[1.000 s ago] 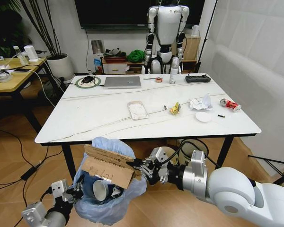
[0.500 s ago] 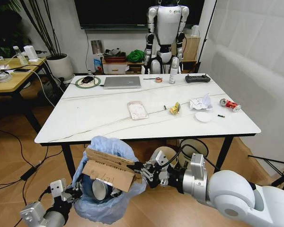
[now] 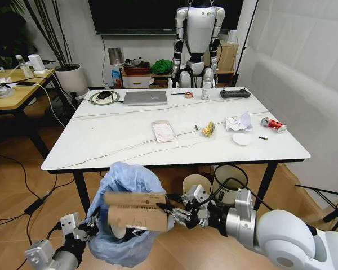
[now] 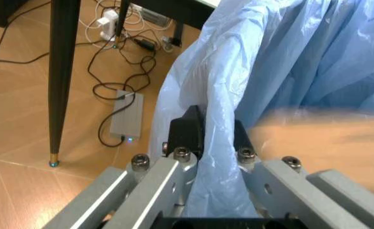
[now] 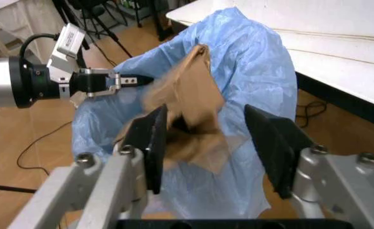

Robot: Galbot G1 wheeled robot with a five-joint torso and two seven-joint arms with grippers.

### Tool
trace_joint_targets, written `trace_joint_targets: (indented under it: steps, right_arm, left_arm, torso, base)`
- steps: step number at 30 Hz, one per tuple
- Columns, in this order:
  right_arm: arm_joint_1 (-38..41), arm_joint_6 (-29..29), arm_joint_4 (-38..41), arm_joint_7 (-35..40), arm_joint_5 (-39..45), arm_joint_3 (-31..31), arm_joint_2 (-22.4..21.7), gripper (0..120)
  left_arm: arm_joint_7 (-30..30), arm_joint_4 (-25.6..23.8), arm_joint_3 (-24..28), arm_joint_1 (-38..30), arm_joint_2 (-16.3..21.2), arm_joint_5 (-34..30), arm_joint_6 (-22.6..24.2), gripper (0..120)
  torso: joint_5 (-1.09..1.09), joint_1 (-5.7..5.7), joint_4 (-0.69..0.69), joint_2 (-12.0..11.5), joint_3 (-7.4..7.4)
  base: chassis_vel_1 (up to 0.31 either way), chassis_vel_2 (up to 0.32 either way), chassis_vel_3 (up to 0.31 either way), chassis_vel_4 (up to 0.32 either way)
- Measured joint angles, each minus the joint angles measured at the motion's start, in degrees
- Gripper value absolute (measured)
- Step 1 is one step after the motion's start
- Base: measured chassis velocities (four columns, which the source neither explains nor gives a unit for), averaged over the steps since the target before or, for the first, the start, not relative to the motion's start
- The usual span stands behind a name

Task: Pick up the trash bin and place the trash from the table into it.

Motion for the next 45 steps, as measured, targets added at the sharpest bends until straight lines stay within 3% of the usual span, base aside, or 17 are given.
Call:
trace_joint_targets:
  steps: [2, 8, 15, 19, 25, 29, 31, 40, 45]
  right_arm:
    - [-0.41, -0.02, 0.10, -0.02, -0.04, 0.40, -0.17, 52]
    - [-1.81, -0.04, 0.47, -0.10, -0.42, 1.65, -0.75, 79]
    - [-1.66, -0.05, 0.56, -0.11, -0.34, 2.77, -0.64, 99]
    - [-1.74, 0.00, -0.25, -0.13, -0.27, 4.52, -0.34, 100]
    - [-5.40, 0.40, -1.78, -0.32, -0.21, 12.18, 0.36, 100]
    - [-11.41, 1.05, -2.79, -0.52, -0.21, 23.30, 1.61, 100]
    - [-12.72, 1.09, -2.82, -0.51, -0.14, 25.75, 2.27, 100]
    - [-13.52, 1.09, -3.92, 0.64, 0.04, 29.17, 5.59, 100]
    - [-10.80, 2.72, -9.04, 5.56, -0.83, 28.33, 9.66, 100]
  left_arm:
    - [0.00, -0.01, 0.08, 0.01, -0.10, 0.05, 0.00, 1]
    - [0.03, -0.10, 0.39, 0.05, -0.39, 0.50, -0.01, 1]
    - [0.19, -0.04, 0.39, 0.07, -0.42, 0.61, -0.08, 1]
    - [0.19, 1.22, 0.32, 0.10, -0.16, 0.72, -0.09, 1]
    - [-2.15, 3.81, 0.28, -0.05, 0.02, -0.26, 0.36, 1]
    - [-6.65, 4.24, 0.71, 0.28, 0.71, -1.46, 1.99, 1]
    - [-6.64, 4.11, 0.71, 0.23, 0.83, -2.78, 1.98, 1]
    - [-6.17, 3.27, -0.08, -0.54, 1.85, -4.15, 1.95, 1]
    - [-5.40, 3.26, 0.43, -0.06, 1.35, -3.46, 1.79, 1]
  torso:
    - [0.00, 0.00, 0.00, 0.00, 0.00]
    - [0.00, 0.00, 0.00, 0.00, 0.00]
    - [0.00, 0.00, 0.00, 0.00, 0.00]
    - [0.00, 0.00, 0.00, 0.00, 0.00]
    - [0.00, 0.00, 0.01, 0.00, 0.00]
    - [0.01, 0.00, 0.00, 0.00, 0.00]
    - [0.00, 0.00, 0.00, 0.00, 0.00]
    - [0.00, 0.00, 0.00, 0.00, 0.00]
    - [0.00, 0.00, 0.00, 0.00, 0.00]
  base:
    - [0.000, 0.000, 0.000, 0.000]
    - [0.000, 0.000, 0.000, 0.000]
    - [0.000, 0.000, 0.000, 0.000]
    - [0.000, 0.000, 0.000, 0.000]
    - [0.000, 0.000, 0.000, 0.000]
    - [0.000, 0.000, 0.000, 0.000]
    - [0.000, 0.000, 0.000, 0.000]
    - [0.000, 0.000, 0.000, 0.000]
    - [0.000, 0.000, 0.000, 0.000]
